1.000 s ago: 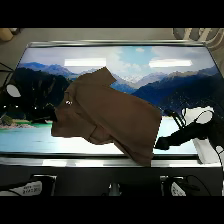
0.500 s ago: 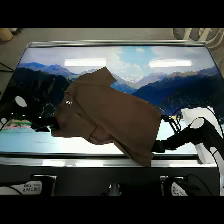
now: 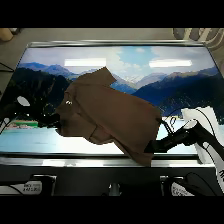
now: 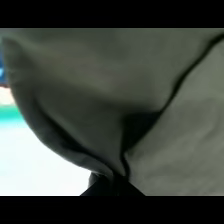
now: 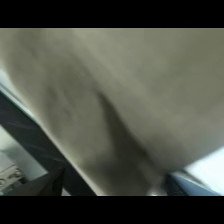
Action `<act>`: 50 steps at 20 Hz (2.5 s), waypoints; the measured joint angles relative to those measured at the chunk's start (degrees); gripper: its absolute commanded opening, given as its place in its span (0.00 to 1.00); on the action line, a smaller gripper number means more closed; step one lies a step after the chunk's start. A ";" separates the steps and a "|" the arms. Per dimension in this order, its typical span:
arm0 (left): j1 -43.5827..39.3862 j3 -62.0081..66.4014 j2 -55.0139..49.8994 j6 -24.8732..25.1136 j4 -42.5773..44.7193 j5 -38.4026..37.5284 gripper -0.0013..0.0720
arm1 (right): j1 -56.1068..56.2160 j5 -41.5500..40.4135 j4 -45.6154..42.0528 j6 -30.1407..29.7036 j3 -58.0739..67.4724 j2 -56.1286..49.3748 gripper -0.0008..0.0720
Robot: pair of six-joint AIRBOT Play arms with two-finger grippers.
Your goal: Fold the shirts.
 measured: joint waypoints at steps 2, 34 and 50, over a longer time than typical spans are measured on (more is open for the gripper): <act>0.00 0.00 1.05 0.44 -1.44 0.20 0.05 | 2.25 -2.29 -0.11 -0.42 -1.16 -1.20 0.04; -0.11 25.86 36.85 -7.15 1.84 24.26 0.05 | 6.36 17.22 -25.22 14.97 64.52 10.58 0.05; -5.35 12.09 1.46 -5.01 -6.54 23.08 0.76 | 3.65 -21.70 -5.03 13.97 47.23 -15.50 0.77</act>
